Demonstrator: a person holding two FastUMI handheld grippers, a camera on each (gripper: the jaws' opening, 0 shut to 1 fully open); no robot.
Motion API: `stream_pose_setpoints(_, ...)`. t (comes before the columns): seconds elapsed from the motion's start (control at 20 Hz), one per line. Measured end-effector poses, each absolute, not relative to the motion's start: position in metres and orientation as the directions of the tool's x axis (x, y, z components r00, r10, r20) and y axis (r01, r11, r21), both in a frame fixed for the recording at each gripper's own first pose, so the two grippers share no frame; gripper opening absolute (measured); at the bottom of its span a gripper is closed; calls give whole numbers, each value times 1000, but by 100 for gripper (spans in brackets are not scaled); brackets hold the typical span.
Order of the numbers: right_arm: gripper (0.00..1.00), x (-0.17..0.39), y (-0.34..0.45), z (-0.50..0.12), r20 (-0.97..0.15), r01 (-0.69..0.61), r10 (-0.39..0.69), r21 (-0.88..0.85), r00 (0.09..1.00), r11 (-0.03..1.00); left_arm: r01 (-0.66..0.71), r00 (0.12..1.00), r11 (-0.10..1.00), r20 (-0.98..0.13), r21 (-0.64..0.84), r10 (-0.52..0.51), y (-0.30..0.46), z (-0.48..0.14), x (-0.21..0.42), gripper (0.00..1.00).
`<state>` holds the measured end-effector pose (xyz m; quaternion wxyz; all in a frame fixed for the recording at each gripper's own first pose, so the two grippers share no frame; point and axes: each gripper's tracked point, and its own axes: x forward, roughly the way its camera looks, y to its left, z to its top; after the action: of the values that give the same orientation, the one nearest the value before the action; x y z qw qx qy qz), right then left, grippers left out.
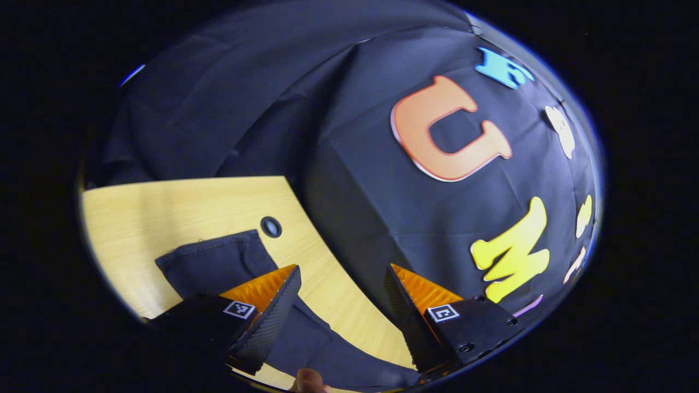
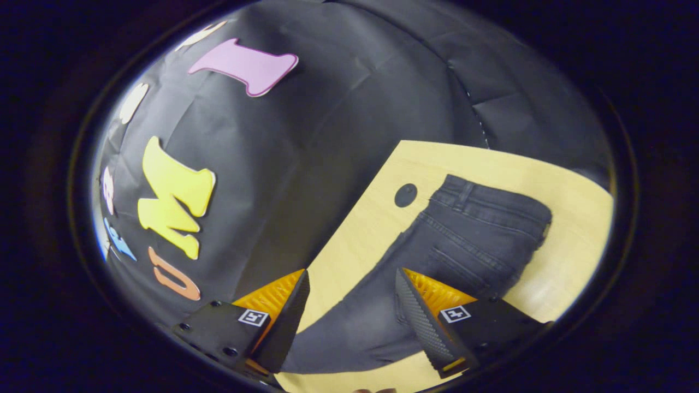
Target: Grasp the waist and the cuffs of the jeans and fold them to make the two legs overlap; first hold the waist and fold one-third of the jeans toward the cuffs, then hold the cuffs and fold the remaining one-third in the same direction to finish folding.
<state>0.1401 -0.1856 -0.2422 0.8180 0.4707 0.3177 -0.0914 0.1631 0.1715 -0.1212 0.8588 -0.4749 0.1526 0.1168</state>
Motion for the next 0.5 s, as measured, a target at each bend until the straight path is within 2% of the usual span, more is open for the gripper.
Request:
stream_pose_setpoints(0.05, 98, 129, -188, -242, -615, 456, 149, 706, 774, 542, -316, 938, 568, -341, -760, 65, 169, -108, 157, 99)
stream_pose_setpoints(0.1, 92, 117, -191, -244, -622, 466, 148, 704, 769, 536, -296, 946, 616, -313, -730, 83, 168, -95, 152, 99)
stream_pose_setpoints(0.25, 92, 89, -202, -248, -640, 508, 124, 699, 758, 503, -222, 970, 752, -219, -621, 106, 156, -57, 134, 98)
stream_pose_setpoints(0.3, 98, 80, -206, -252, -651, 526, 114, 693, 751, 493, -202, 975, 795, -191, -571, 111, 152, -45, 127, 100)
stream_pose_setpoints(0.35, 92, 70, -210, -257, -663, 542, 106, 684, 741, 489, -179, 980, 838, -171, -515, 104, 144, -35, 120, 98)
stream_pose_setpoints(0.5, 92, 46, -215, -277, -699, 589, 94, 660, 709, 466, -114, 991, 930, -108, -349, 80, 121, -13, 99, 98)
